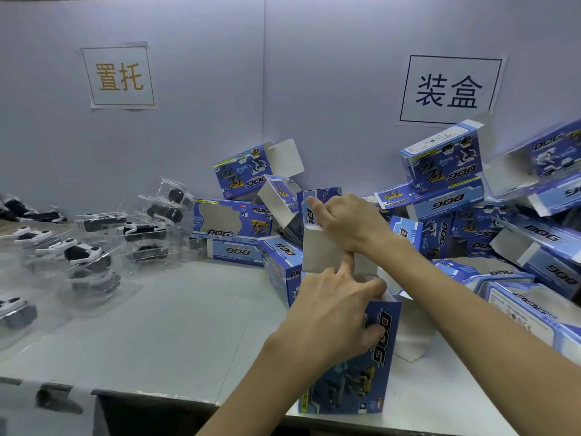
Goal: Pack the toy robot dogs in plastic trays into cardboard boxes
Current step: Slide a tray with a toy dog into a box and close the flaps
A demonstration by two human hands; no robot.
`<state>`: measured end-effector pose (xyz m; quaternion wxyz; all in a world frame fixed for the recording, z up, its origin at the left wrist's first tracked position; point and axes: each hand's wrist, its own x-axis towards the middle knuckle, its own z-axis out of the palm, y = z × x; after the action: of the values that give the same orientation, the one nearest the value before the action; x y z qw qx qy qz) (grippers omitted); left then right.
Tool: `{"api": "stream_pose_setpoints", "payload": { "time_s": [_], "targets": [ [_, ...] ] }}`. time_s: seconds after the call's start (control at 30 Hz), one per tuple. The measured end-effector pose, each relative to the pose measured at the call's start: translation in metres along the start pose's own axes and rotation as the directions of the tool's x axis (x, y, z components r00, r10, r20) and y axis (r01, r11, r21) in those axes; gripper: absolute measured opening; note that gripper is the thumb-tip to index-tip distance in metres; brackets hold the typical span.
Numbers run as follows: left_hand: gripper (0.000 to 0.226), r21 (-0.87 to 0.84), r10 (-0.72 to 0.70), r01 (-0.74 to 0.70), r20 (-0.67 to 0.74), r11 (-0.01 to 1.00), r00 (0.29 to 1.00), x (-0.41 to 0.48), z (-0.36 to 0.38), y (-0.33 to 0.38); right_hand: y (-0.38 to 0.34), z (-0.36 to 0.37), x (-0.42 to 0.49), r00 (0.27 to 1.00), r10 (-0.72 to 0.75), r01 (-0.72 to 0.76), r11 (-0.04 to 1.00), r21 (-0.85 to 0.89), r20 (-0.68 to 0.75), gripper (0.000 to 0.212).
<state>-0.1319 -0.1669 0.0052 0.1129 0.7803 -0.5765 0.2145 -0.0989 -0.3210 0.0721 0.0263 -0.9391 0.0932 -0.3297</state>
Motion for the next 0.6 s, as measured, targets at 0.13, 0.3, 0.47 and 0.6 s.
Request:
{"api": "stream_pose_setpoints", "payload": {
  "time_s": [0.13,0.3,0.47,0.6],
  "targets": [
    [0.041,0.018,0.0,0.001,-0.013,1.0,1.0,0.0,0.004,0.0,-0.004,0.002,0.0,0.998,-0.065,0.065,0.994,-0.089,0.005,0.069],
    [0.042,0.021,0.02,-0.018,-0.052,1.0,0.998,-0.003,0.006,0.002,-0.003,0.012,-0.006,0.996,-0.09,0.09,0.973,-0.211,0.01,0.069],
    [0.044,-0.019,0.039,-0.041,-0.09,0.999,0.995,-0.006,0.008,0.001,0.001,0.018,-0.011,0.983,-0.175,0.149,0.93,-0.336,-0.048,0.069],
    [0.042,-0.04,0.055,-0.061,-0.138,0.997,0.989,-0.006,0.008,-0.001,-0.001,0.014,-0.021,0.919,-0.312,0.214,0.909,-0.358,-0.242,0.069]
  ]
}}
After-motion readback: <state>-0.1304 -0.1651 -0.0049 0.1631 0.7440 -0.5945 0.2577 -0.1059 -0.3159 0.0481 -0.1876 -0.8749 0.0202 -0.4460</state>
